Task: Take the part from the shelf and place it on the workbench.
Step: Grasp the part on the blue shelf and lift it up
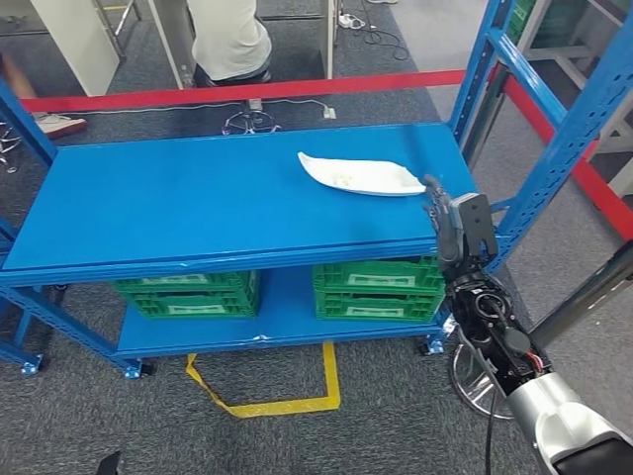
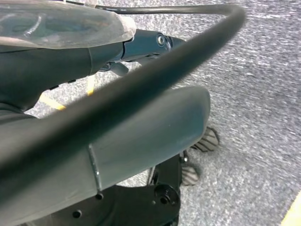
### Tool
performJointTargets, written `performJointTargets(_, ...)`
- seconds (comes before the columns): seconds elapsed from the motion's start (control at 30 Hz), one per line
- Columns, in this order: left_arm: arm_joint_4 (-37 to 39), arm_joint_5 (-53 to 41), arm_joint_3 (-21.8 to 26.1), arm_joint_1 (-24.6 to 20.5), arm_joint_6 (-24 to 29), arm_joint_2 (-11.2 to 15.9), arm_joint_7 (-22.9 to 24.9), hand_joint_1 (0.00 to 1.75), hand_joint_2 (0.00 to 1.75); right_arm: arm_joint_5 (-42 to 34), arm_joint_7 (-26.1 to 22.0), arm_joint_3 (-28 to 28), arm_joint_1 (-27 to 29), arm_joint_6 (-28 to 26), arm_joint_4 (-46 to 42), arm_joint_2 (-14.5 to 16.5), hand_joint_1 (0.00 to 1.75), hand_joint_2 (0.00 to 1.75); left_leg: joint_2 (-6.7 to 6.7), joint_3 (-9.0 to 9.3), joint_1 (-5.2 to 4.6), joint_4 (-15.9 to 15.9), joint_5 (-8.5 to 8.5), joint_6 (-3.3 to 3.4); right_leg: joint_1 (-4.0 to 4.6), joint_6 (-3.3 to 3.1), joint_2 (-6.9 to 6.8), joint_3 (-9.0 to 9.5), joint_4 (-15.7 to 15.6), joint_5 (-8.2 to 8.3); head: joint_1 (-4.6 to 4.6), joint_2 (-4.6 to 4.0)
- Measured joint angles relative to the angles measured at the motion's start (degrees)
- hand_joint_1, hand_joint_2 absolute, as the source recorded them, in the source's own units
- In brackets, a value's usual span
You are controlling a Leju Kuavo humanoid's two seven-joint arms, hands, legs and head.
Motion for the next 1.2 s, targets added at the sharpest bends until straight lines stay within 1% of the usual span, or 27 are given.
performJointTargets(0.03,0.0,0.0,0.0,-0.1,0.0,0.0,0.0,0.0,0.0,0.0,0.0,0.1,-0.3,0.1,0.0,0.1,0.0,0.0,-0.06,0.09,-0.09,0.2,-0.26,-0.27,0.02,-0.27,-0.01,1.49,-3.2,1.07,0.21,0.0)
performJointTargets(0.07,0.0,0.1,0.0,-0.1,0.0,0.0,0.0,0.0,0.0,0.1,-0.1,0.1,-0.6,0.3,0.1,0.2,0.0,0.0,-0.09,0.03,-0.18,0.3,-0.41,-0.56,0.1,-0.58,0.01,2.29,-5.0,1.34,0.19,0.0)
performJointTargets(0.17,0.0,0.7,0.0,-0.2,0.1,-0.1,0.0,0.0,0.0,0.8,-0.2,0.5,-1.3,0.8,0.3,0.8,0.0,0.0,-0.09,-0.18,-0.17,0.5,-0.68,-1.42,0.19,-1.56,0.21,2.9,-5.8,0.97,-0.18,0.0)
performJointTargets(0.2,0.0,0.9,0.0,-0.1,0.2,-0.1,0.0,0.0,0.0,1.1,-0.2,0.6,-1.7,0.9,0.4,1.1,0.0,0.0,-0.09,-0.54,-0.12,1.4,-1.25,-1.76,0.08,-1.86,0.21,3.15,-6.0,0.96,-0.28,0.0)
performJointTargets(0.23,0.0,1.0,0.0,-0.2,0.3,-0.1,0.0,0.0,0.0,1.5,-0.3,0.7,-2.3,0.9,0.5,1.3,0.0,0.0,-0.09,-1.55,-0.06,3.5,-2.26,-2.1,-0.07,-2.12,0.18,3.4,-6.3,0.96,-0.49,0.0)
performJointTargets(0.27,0.0,1.2,0.0,-0.2,0.3,-0.1,0.0,0.0,0.0,1.8,-0.3,0.9,-2.8,1.0,0.7,1.7,0.0,0.0,-0.08,-3.35,0.06,6.9,-3.67,-2.42,-0.15,-2.35,0.16,3.62,-6.4,0.89,-0.79,0.0)
performJointTargets(0.33,0.0,1.6,0.0,-0.2,0.4,-0.1,0.0,0.0,0.0,2.2,-0.4,1.4,-3.5,1.2,1.4,2.4,0.0,0.0,-0.07,-8.4,0.28,15.2,-6.2,-2.89,-0.13,-2.65,0.12,3.88,-6.4,0.57,-1.57,0.0)
performJointTargets(0.37,0.0,1.7,0.0,-0.2,0.4,-0.2,0.0,0.0,0.0,2.3,-0.5,1.6,-3.6,1.2,1.7,2.8,0.0,0.0,-0.07,-10.35,0.39,17.8,-6.4,-3.02,-0.11,-2.71,0.09,4.1,-6.4,0.36,-1.88,0.0)
performJointTargets(0.4,0.0,1.8,0.0,-0.1,0.4,-0.2,0.0,0.0,0.0,2.3,-0.6,1.8,-3.6,1.2,2.1,3.0,0.0,0.0,-0.06,-11.27,0.48,18.2,-5.5,-3.08,-0.11,-2.7,0.05,4.39,-6.4,0.1,-2.15,0.0)
performJointTargets(0.43,0.0,1.8,0.0,-0.1,0.4,-0.2,0.0,0.0,0.0,2.4,-0.7,2.0,-3.6,1.2,2.3,3.2,0.0,0.0,-0.03,-10.95,0.55,16.2,-3.54,-3.07,-0.13,-2.63,-0.01,4.75,-6.4,-0.19,-2.37,0.0)
performJointTargets(0.5,0.0,1.9,0.0,-0.1,0.5,-0.2,0.0,0.0,0.0,2.4,-1.0,2.3,-4.1,1.2,2.9,3.5,0.0,0.0,0.33,-7.79,0.65,7.9,1.24,-2.91,-0.12,-2.28,-0.11,5.47,-6.4,-0.82,-2.73,0.0)
performJointTargets(0.53,0.0,1.9,0.0,-0.1,0.5,-0.2,0.0,0.0,0.0,2.4,-1.1,2.3,-4.4,1.3,3.2,3.7,0.0,0.0,0.51,-6.22,0.58,4.2,2.73,-2.69,0.0,-2.0,-0.11,5.72,-6.4,-1.16,-2.96,0.0)
performJointTargets(0.57,0.0,1.9,0.0,-0.2,0.6,-0.2,0.0,0.0,0.0,2.4,-1.3,2.4,-4.6,1.4,3.5,3.8,0.0,0.0,0.65,-5.19,0.47,1.9,3.34,-2.4,0.1,-1.68,-0.1,5.88,-6.5,-1.47,-3.03,0.0)
performJointTargets(0.67,0.0,2.1,0.0,-0.2,0.6,-0.2,0.0,0.0,0.0,2.4,-1.5,2.6,-5.0,1.5,4.0,4.1,0.0,0.0,0.46,-4.45,0.26,0.7,2.85,-1.29,0.18,-0.67,-0.26,6.26,-6.8,-2.25,-2.72,0.0)
performJointTargets(0.7,0.0,2.1,0.0,-0.2,0.6,-0.2,0.0,0.0,0.0,2.5,-1.6,2.7,-5.0,1.5,4.1,4.1,0.0,0.0,0.37,-4.17,0.31,0.6,2.71,-0.91,0.13,-0.39,-0.31,6.12,-6.2,-2.79,-2.53,0.0)
performJointTargets(0.73,0.0,2.2,0.0,-0.2,0.6,-0.3,0.0,0.0,0.0,2.5,-1.6,2.7,-5.1,1.5,4.2,4.1,0.0,0.0,0.28,-3.85,0.38,0.5,2.57,-0.53,0.08,-0.18,-0.35,5.39,-4.5,-3.81,-2.24,0.0)
performJointTargets(0.77,0.0,2.3,0.0,-0.2,0.6,-0.3,0.0,0.0,0.0,2.6,-1.7,2.8,-5.2,1.4,4.3,4.2,0.0,0.0,0.21,-3.51,0.41,0.4,2.39,-0.17,0.05,-0.06,-0.32,3.87,-1.3,-5.31,-1.9,0.0)
performJointTargets(0.83,0.0,2.5,0.0,-0.2,0.6,-0.3,0.0,0.0,0.0,2.8,-1.6,3.0,-5.0,1.3,4.6,4.2,0.0,0.0,0.0,-2.97,0.2,0.4,1.88,0.38,0.1,0.06,-0.29,-0.66,7.4,-8.47,-1.26,0.0)
performJointTargets(0.87,0.0,2.5,0.0,-0.2,0.6,-0.3,-0.1,0.0,0.0,2.9,-1.6,3.1,-4.8,1.2,4.7,4.2,0.0,0.0,-0.2,-2.65,0.1,0.4,1.62,0.51,0.11,0.07,-0.28,-2.64,10.5,-9.03,-1.09,0.0)
performJointTargets(0.9,0.0,2.5,0.0,-0.1,0.6,-0.3,-0.1,0.0,0.0,3.0,-1.5,3.2,-4.5,1.1,4.9,4.2,0.0,0.0,-0.46,-2.26,0.01,0.4,1.32,0.56,0.11,0.02,-0.28,-3.7,11.6,-8.44,-0.92,0.0)
performJointTargets(0.93,0.0,2.5,0.0,-0.1,0.6,-0.3,-0.1,0.0,0.0,3.1,-1.5,3.2,-4.3,1.0,5.0,4.2,0.0,0.0,-0.76,-1.76,-0.08,0.4,1.0,0.56,0.12,-0.14,-0.26,-3.57,10.1,-6.62,-0.7,0.0)
performJointTargets(1.0,0.0,2.6,0.0,0.0,0.6,-0.4,-0.1,0.0,0.0,3.2,-1.4,3.3,-4.3,0.9,5.2,4.2,0.0,0.0,-1.29,-0.7,-0.2,0.4,0.3,0.43,0.29,-0.85,0.13,-0.85,2.3,-1.4,-0.12,0.0)
performJointTargets(1.03,0.0,2.6,0.0,0.0,0.6,-0.4,-0.2,0.0,0.0,3.2,-1.4,3.3,-4.4,0.9,5.2,4.2,0.0,0.0,-1.52,-0.37,-0.3,0.5,-0.02,0.27,0.42,-1.23,0.41,0.82,-1.6,0.43,0.05,0.0)
performJointTargets(1.07,0.0,2.6,0.0,-0.1,0.6,-0.5,-0.2,0.0,0.0,3.2,-1.4,3.3,-4.5,0.9,5.2,4.2,0.0,0.0,-1.68,-0.24,-0.3,0.5,-0.23,0.05,0.58,-1.52,0.66,2.05,-4.3,1.33,0.16,0.0)
performJointTargets(1.1,0.0,2.6,0.0,-0.1,0.6,-0.5,-0.2,0.0,0.0,3.3,-1.3,3.4,-4.5,0.9,5.2,4.2,0.0,0.0,-1.79,-0.27,-0.25,0.5,-0.35,-0.21,0.74,-1.72,0.85,2.7,-5.5,1.37,0.15,0.0)
performJointTargets(1.13,0.0,2.6,0.0,-0.1,0.6,-0.5,-0.2,0.0,0.0,3.3,-1.3,3.4,-4.5,0.8,5.2,4.2,0.0,0.0,-1.89,-0.31,-0.22,0.5,-0.4,-0.49,0.85,-1.8,0.83,3.03,-5.9,1.16,0.09,0.0)
performJointTargets(1.2,0.0,2.6,0.0,0.0,0.6,-0.5,-0.2,0.0,0.0,3.4,-1.3,3.4,-4.5,0.8,5.2,4.2,0.0,0.0,-1.77,-0.43,-0.18,0.9,-0.8,-1.08,0.53,-2.09,0.68,3.59,-6.6,1.14,-0.01,0.0)
